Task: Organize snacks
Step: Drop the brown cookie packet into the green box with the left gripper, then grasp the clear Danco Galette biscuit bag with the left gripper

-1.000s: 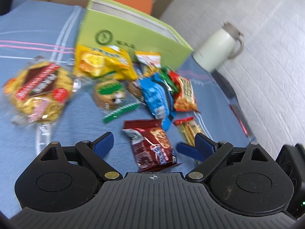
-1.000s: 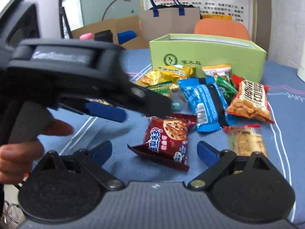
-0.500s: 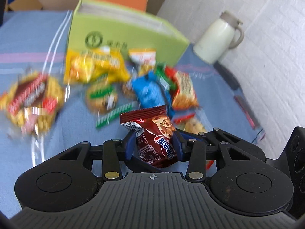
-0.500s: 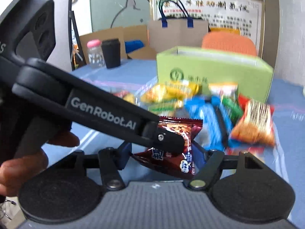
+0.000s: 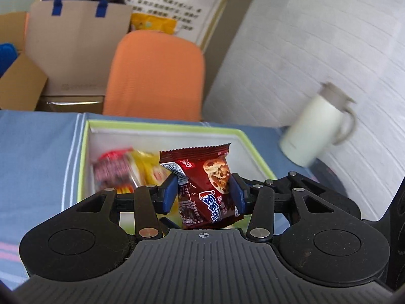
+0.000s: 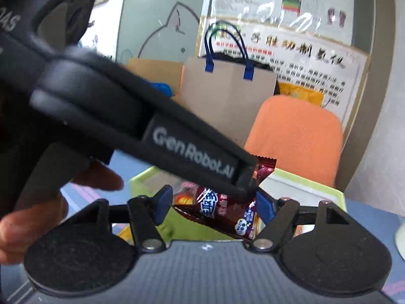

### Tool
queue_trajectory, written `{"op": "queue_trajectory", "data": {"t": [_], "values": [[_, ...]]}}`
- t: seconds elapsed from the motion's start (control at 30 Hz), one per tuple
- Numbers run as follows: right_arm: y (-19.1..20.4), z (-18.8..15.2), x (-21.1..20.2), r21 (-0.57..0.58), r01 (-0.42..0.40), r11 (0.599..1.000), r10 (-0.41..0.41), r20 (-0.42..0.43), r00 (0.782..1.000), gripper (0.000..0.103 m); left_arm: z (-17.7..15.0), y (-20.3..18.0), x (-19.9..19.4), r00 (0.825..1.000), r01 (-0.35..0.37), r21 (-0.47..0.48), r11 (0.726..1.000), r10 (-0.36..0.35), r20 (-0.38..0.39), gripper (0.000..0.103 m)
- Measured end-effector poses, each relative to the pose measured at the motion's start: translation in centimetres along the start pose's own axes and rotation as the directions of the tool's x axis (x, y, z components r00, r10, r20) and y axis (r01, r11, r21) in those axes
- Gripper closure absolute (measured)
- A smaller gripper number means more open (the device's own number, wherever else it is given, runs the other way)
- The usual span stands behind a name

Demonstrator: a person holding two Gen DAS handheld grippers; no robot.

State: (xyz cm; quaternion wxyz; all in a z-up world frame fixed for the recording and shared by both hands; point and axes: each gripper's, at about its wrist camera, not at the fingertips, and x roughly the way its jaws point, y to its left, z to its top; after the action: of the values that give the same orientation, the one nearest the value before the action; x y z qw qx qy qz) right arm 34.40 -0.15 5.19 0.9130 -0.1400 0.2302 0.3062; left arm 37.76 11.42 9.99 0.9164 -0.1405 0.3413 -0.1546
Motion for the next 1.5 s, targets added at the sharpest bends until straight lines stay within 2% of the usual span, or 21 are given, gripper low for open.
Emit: {"op": "queue_trajectory", "data": {"t": [0.2,0.27,0.3,0.4,0.47,0.57,0.67,0.77,0.9,1.0,1.07,1.13,1.17,1.23,1.37,1.43,1.5], "values": [[-1.4,0.3,5.5,0.036,-0.085,0.996,0.087,-0.059,0.994,0.024,1.0,3.8,4.4,0.995,-0.074,-0.046,0.996,0.071,-0.065,0.077],[-1.7,0.3,5.0,0.050,-0.086,0.995,0.088,-0.039,0.995,0.020,0.8,4.6,4.7,0.994,-0.086,-0.062,0.994,0.081,-0.068,0.057],[-2.0,0.3,4.0,0.056,-0.073,0.996,0.074,-0.016,0.997,0.019,0.8,4.9,4.2,0.995,-0.083,-0.070,0.994,0.079,-0.053,0.055],[-1.7,0.2,-0.9,0.048,-0.055,0.997,0.051,0.079,0.996,0.012,0.8,4.7,0.4,0.997,-0.048,-0.055,0.997,0.051,0.053,0.043],[-1.2,0.0,-4.4,0.038,-0.050,0.998,0.044,0.132,0.990,0.011,0.3,4.2,-3.1,0.990,-0.043,-0.038,0.998,0.048,0.132,0.029],[0.8,-1.3,-8.5,0.033,-0.060,0.998,0.053,0.168,0.984,0.011,-1.2,3.9,-7.7,0.977,-0.036,-0.019,0.999,0.039,0.207,0.025],[3.6,-3.7,-11.0,0.052,-0.105,0.993,0.095,0.154,0.983,0.011,-4.0,4.0,-11.3,0.972,-0.056,-0.001,0.998,0.055,0.226,0.022],[6.8,-6.7,-12.6,0.086,-0.159,0.983,0.151,0.095,0.984,0.011,-7.9,4.7,-12.9,0.975,-0.127,0.033,0.991,0.119,0.189,0.020],[10.4,-10.0,-11.1,0.160,-0.222,0.962,0.227,-0.008,0.974,0.011,-12.5,6.8,-11.7,0.973,-0.227,0.063,0.972,0.223,0.065,0.020],[12.1,-11.9,-11.0,0.234,-0.228,0.945,0.247,-0.053,0.968,0.011,-13.7,8.6,-9.5,0.973,-0.229,0.069,0.971,0.230,-0.015,0.021],[12.5,-12.1,-11.0,0.243,-0.221,0.945,0.243,-0.064,0.968,0.011,-13.9,9.2,-7.9,0.958,-0.273,0.072,0.959,0.278,-0.065,0.029],[12.4,-12.4,-11.5,0.248,-0.203,0.947,0.226,-0.070,0.972,0.011,-14.4,9.5,-7.1,0.957,-0.261,0.063,0.963,0.267,-0.111,0.037],[12.3,-12.5,-11.5,0.252,-0.197,0.947,0.222,-0.075,0.972,0.011,-14.8,9.6,-6.9,0.963,-0.233,0.035,0.972,0.235,-0.134,0.039],[12.3,-12.8,-11.6,0.263,-0.194,0.945,0.222,-0.080,0.972,0.011,-16.3,9.3,-7.5,0.972,-0.195,-0.002,0.981,0.193,-0.133,0.038],[12.9,-13.6,-11.8,0.264,-0.222,0.939,0.252,-0.086,0.964,0.011,-19.5,7.5,-9.5,0.982,-0.164,-0.068,0.984,0.156,-0.110,0.036],[13.3,-14.0,-11.7,0.262,-0.233,0.937,0.267,-0.101,0.959,0.011,-21.1,6.1,-10.5,0.981,-0.183,-0.114,0.976,0.174,-0.085,0.033],[13.7,-14.7,-11.9,0.258,-0.234,0.937,0.270,-0.113,0.956,0.011,-22.3,4.6,-11.4,0.979,-0.194,-0.103,0.976,0.186,-0.088,0.029]]}}
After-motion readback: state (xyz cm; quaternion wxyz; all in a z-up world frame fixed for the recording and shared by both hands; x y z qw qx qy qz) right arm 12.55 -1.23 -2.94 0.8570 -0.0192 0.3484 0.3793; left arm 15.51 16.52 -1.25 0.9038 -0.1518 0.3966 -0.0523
